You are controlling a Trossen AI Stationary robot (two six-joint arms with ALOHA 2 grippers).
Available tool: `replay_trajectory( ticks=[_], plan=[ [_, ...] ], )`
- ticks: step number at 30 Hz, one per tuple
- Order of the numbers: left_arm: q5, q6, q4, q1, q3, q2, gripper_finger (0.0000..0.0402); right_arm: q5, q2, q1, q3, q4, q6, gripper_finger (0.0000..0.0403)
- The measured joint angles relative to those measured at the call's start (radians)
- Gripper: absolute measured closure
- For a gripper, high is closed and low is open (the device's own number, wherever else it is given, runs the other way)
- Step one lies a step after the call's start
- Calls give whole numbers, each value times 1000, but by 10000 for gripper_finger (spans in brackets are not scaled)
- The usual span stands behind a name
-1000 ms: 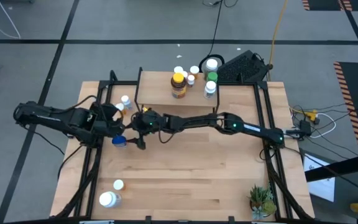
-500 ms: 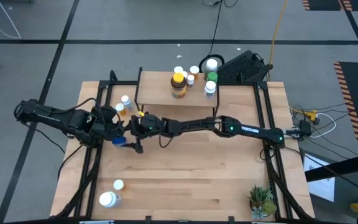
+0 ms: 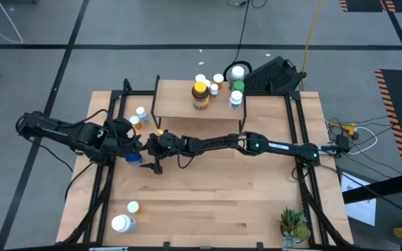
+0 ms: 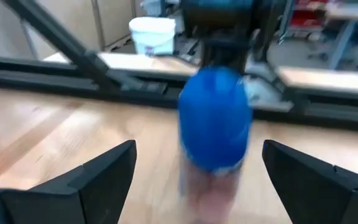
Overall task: Pick and place medicine bottles onto shelf by color
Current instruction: Put the blue pill bottle on the shelf
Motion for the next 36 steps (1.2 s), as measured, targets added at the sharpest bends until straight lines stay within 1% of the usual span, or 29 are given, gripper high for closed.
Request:
replay_trajectory(
  ticks=[3,9,15,21,24,27,33,36],
  plan=[
    [-6,11,0,0,0,0,135,3,-3,-4,4,42,-2,62],
    [-9,7,5,0,0,0,135,1,1,-2,12,29,-35,69],
    [-9,4,12,0,1,0,135,1,55,-2,12,61,-8,70],
    [-9,2,14,1,1,0,135,0,49,-7,13,108,-16,77],
    [-9,-5,16,1,1,0,135,0,57,-7,13,106,-43,100],
    [-9,-5,16,1,1,0,135,-24,82,-9,12,131,-13,137],
    [-9,-15,16,1,1,0,135,-18,99,-13,12,174,14,217],
    [-7,-15,16,1,1,0,135,6,97,-13,12,187,17,250]
  ],
)
